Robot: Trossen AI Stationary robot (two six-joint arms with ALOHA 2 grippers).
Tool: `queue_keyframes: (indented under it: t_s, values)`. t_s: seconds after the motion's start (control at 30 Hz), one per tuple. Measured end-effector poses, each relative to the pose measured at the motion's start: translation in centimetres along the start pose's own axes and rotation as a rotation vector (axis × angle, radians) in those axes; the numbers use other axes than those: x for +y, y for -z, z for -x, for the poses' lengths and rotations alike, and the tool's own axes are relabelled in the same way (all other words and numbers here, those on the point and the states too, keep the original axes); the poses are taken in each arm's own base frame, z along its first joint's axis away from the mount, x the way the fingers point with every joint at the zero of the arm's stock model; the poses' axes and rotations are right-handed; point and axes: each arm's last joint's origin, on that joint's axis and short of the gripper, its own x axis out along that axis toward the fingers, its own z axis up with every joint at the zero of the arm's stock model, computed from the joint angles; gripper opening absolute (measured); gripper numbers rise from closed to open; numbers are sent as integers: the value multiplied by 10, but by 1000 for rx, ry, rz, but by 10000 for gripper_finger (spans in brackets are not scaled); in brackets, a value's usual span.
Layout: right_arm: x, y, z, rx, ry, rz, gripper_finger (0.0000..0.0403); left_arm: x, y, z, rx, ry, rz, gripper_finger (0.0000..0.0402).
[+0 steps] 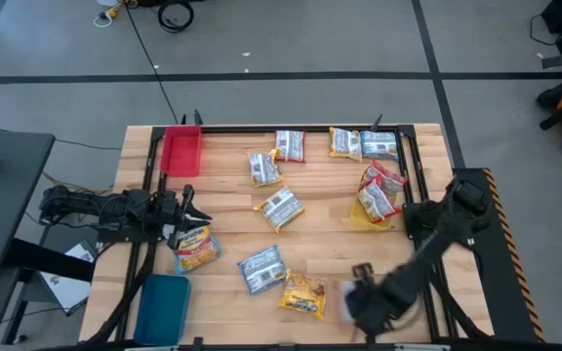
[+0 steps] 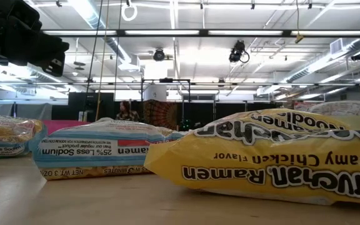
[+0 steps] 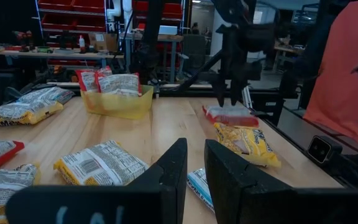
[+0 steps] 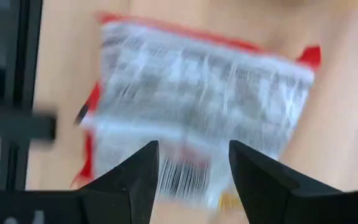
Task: Sort Maruchan noodles
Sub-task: Put the red noodle pack into the yellow bin
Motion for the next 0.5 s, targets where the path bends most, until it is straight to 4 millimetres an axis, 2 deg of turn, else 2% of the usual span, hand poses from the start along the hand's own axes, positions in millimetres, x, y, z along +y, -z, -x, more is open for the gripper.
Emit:
queue_keyframes:
  t_s: [0.1, 0.27, 0.4, 0.5]
  values:
    - [-10, -13, 8, 18, -51, -36, 200, 0, 0, 0, 0, 0, 0, 62]
    - [-5, -7, 9, 140, -169, -106, 200, 0, 0, 0, 0, 0, 0, 62]
    - [5, -9, 10, 71, -185, -166, 200, 0, 0, 0, 0, 0, 0, 62]
    - [3, -8, 2, 37, -180, -158, 200, 0, 0, 0, 0, 0, 0, 62]
